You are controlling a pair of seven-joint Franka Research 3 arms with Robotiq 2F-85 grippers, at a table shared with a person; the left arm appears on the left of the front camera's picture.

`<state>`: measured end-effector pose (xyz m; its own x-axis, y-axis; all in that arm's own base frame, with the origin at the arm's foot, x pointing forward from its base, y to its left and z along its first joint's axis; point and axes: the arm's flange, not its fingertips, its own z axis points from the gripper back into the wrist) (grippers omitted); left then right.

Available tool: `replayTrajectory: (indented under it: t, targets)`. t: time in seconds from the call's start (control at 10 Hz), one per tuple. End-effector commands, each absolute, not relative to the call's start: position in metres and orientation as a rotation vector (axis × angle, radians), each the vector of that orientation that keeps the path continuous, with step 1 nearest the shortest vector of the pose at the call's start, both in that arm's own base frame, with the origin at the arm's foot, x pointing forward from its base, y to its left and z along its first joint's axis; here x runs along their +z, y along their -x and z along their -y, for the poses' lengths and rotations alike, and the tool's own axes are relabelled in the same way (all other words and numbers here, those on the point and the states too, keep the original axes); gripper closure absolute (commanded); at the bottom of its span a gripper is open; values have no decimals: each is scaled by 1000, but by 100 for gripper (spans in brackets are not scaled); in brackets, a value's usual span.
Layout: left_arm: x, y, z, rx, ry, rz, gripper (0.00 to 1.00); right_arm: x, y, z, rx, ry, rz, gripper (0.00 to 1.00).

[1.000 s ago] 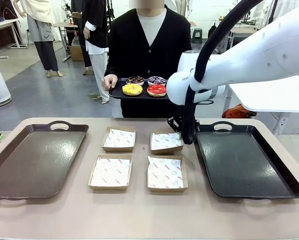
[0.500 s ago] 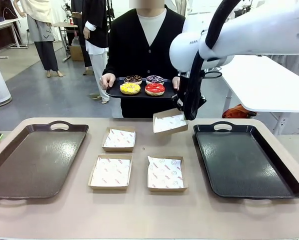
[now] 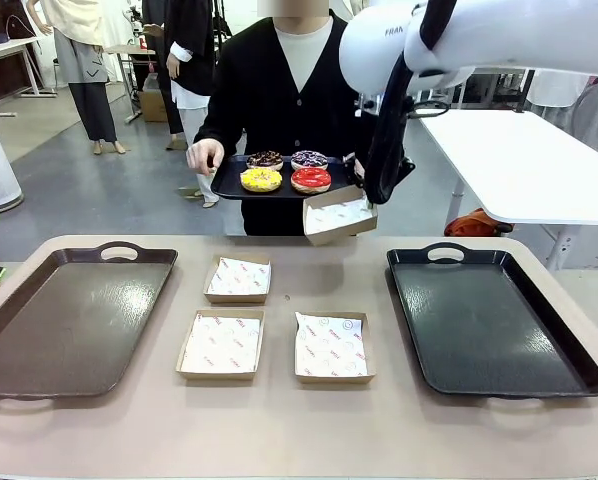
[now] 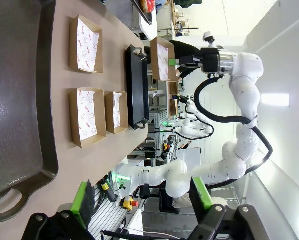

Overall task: Individually package the donuts and arrange them on the tray.
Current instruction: Pick up one Paper togo box, then place the picked Paper togo box on the Handle tray while simultaneously picking up another Paper togo box from the table with the other hand.

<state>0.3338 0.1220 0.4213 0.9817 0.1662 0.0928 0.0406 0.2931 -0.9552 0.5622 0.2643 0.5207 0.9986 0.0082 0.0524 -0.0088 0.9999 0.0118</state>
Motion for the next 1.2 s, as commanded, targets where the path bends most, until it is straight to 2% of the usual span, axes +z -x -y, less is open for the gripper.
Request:
replayTrajectory:
  t: [0.0,0.1,1.1]
  targets:
    - [423,-334,-122,79,1279,186,0,534,-572,-268,57,-5,49,100]
    - [423,-334,-122,79,1279,186,0,521,-562,-264,9,-12,52,100]
    - [423,-334,-122,79,1279,186,0,521,-562,-264,9,-12,52,100]
